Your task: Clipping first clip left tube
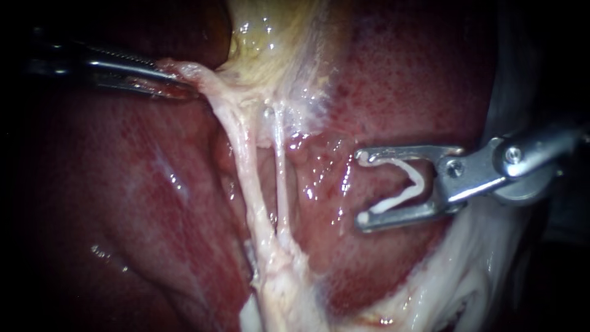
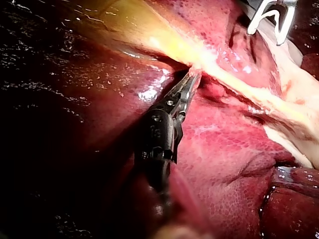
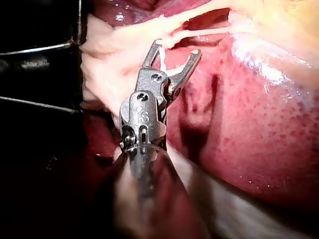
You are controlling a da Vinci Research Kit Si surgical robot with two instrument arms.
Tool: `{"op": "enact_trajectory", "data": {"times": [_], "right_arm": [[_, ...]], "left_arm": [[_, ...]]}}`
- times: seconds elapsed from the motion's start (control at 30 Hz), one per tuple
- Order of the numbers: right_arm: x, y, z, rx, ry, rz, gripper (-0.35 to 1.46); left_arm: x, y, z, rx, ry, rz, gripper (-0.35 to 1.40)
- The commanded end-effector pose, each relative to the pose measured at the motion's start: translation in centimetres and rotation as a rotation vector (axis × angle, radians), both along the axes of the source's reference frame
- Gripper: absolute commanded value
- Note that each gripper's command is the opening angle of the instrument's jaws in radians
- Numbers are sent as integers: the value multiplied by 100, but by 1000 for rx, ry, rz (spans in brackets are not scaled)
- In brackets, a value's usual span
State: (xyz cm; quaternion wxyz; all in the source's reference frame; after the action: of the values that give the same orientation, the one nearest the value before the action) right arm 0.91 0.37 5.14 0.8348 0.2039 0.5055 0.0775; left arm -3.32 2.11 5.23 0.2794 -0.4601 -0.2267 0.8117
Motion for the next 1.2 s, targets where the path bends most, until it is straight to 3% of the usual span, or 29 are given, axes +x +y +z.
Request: {"op": "enact_trajectory", "data": {"times": [0.03, 0.3, 0.53, 0.73, 1.2], "right_arm": [[5, -2, 1, 15, 3, 11, 50], [48, -14, 16, 141, 27, 60, 50], [71, -27, 34, 209, 51, 68, 50], [80, -32, 48, 259, 69, 69, 50], [80, -44, 97, 302, 57, 63, 50]], "left_arm": [[0, 0, 0, 0, 1, 0, -35], [-1, 0, 1, 0, 1, -1, -35], [-1, -1, 1, -1, 1, -1, -35], [-1, -1, 4, -2, 2, -1, -35], [-1, -2, 5, -3, 2, -1, -35]]}}
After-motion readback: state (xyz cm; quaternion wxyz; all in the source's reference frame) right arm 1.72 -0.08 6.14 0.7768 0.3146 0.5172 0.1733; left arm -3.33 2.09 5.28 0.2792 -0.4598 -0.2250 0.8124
